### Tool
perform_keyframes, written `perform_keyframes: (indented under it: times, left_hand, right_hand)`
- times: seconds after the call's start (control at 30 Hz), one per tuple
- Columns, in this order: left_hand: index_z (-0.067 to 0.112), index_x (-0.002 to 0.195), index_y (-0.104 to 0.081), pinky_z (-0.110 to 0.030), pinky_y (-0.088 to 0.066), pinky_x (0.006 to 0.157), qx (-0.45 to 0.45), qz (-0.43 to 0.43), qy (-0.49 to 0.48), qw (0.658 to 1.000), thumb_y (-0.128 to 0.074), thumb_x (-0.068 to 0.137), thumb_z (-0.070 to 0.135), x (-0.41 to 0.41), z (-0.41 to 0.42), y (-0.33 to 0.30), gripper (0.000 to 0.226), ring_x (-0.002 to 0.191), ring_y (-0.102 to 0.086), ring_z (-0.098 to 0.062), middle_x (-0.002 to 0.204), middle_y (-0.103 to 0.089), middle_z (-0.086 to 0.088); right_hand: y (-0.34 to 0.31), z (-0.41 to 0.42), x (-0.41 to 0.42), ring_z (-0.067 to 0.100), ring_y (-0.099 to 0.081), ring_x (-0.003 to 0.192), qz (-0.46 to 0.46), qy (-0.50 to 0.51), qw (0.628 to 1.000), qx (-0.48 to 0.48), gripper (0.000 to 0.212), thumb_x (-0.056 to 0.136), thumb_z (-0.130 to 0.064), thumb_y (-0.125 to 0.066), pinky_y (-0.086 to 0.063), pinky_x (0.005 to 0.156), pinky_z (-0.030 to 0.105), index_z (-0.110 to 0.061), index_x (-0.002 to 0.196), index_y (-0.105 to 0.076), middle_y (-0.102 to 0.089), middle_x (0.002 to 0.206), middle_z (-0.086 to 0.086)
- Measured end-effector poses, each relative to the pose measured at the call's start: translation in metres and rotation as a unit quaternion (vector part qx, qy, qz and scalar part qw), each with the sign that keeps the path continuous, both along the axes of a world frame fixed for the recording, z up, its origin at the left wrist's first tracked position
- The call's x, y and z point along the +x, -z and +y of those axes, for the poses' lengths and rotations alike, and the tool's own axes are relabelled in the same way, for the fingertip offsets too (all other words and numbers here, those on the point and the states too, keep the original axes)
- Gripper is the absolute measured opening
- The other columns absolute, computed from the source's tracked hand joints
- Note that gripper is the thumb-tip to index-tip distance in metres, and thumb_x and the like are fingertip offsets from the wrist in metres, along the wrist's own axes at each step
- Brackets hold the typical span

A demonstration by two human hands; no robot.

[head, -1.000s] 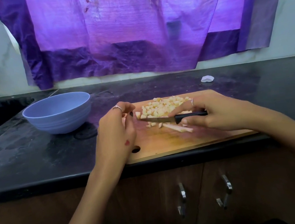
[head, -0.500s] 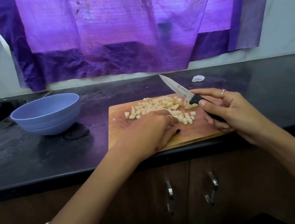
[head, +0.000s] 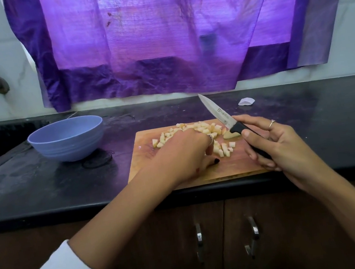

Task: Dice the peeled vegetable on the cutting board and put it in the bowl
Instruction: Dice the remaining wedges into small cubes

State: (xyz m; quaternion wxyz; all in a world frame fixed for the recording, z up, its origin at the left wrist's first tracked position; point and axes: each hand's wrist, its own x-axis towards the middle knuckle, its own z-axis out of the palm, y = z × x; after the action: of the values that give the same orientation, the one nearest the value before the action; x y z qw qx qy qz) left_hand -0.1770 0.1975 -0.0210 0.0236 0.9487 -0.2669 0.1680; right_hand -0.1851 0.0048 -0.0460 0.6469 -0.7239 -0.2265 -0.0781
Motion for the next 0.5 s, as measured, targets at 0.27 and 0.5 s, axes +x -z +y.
perform_keyframes:
  times: [0.27, 0.5]
  left_hand:
    - [0.026, 0.109, -0.065, -0.01, -0.032, 0.064, 0.009, -0.026, 0.03, 0.999, -0.049, 0.095, 0.037, -0.007, 0.003, -0.001, 0.024, 0.1, -0.058, -0.017, 0.105, -0.065, 0.004]
    - [0.025, 0.11, -0.068, 0.009, -0.013, 0.082, -0.062, -0.014, 0.076, 0.995, -0.048, 0.097, 0.034, -0.033, 0.026, 0.018, 0.026, 0.102, -0.06, -0.007, 0.115, -0.066, 0.009]
  right_hand:
    - [0.0, -0.003, -0.001, 0.011, -0.027, 0.039, -0.003, -0.01, 1.0, 0.006, 0.034, 0.088, -0.024, -0.055, -0.025, 0.035, 0.015, -0.033, 0.121, -0.061, -0.048, 0.061, 0.01]
    - [0.001, -0.003, -0.001, 0.011, -0.027, 0.039, 0.0, -0.005, 1.0, 0.011, 0.033, 0.091, -0.021, -0.054, -0.026, 0.036, 0.014, -0.032, 0.122, -0.061, -0.048, 0.059, 0.009]
